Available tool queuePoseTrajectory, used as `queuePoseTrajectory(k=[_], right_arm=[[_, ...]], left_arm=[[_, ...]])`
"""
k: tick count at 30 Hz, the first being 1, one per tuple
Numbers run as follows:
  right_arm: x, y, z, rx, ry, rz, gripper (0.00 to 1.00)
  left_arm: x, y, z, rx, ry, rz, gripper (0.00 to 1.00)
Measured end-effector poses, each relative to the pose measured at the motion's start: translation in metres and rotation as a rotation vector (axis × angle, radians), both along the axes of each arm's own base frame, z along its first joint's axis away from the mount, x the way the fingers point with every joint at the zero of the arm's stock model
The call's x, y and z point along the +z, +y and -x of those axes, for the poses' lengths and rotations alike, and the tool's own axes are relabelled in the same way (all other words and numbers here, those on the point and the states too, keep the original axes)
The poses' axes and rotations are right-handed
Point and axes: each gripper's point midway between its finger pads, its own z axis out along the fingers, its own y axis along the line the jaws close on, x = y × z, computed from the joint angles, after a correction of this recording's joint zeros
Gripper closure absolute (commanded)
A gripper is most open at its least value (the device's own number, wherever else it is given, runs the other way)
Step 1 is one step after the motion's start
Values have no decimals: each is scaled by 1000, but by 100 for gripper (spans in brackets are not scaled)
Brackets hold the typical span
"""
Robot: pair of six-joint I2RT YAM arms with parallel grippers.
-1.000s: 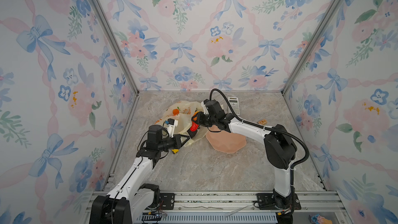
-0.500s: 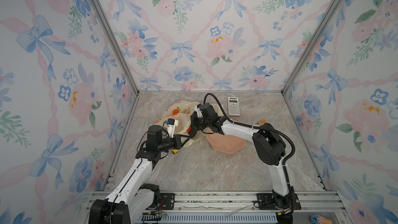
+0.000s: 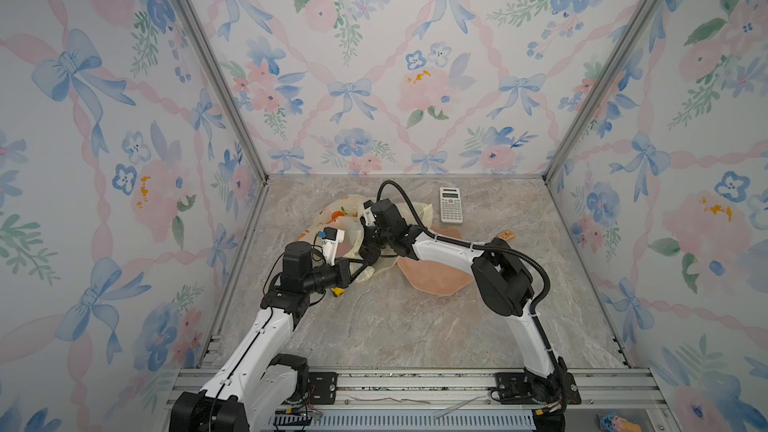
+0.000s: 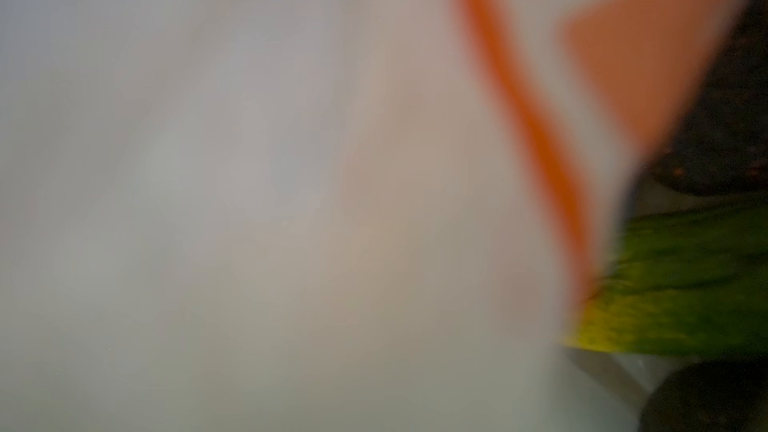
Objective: Place the fruits into the plastic bag
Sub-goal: 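Open the right gripper to release the mango inside the bag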
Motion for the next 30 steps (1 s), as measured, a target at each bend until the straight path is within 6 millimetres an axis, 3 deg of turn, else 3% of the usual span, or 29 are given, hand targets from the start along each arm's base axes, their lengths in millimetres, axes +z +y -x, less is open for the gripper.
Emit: queuePoseTrajectory(k=[7, 15, 23, 30], right_arm=[[0, 21, 5, 43, 8, -18, 55], [9, 32, 14, 90, 10, -33, 39], [3, 30, 19, 122, 10, -6, 3], [-8, 25, 22, 140, -9, 40, 4]], left_arm=[[1, 0, 0, 0, -6, 1, 100], [1, 0, 0, 0, -6, 1, 100], [1, 0, 0, 0, -6, 1, 100], [1, 0, -1, 1, -6, 0, 100]])
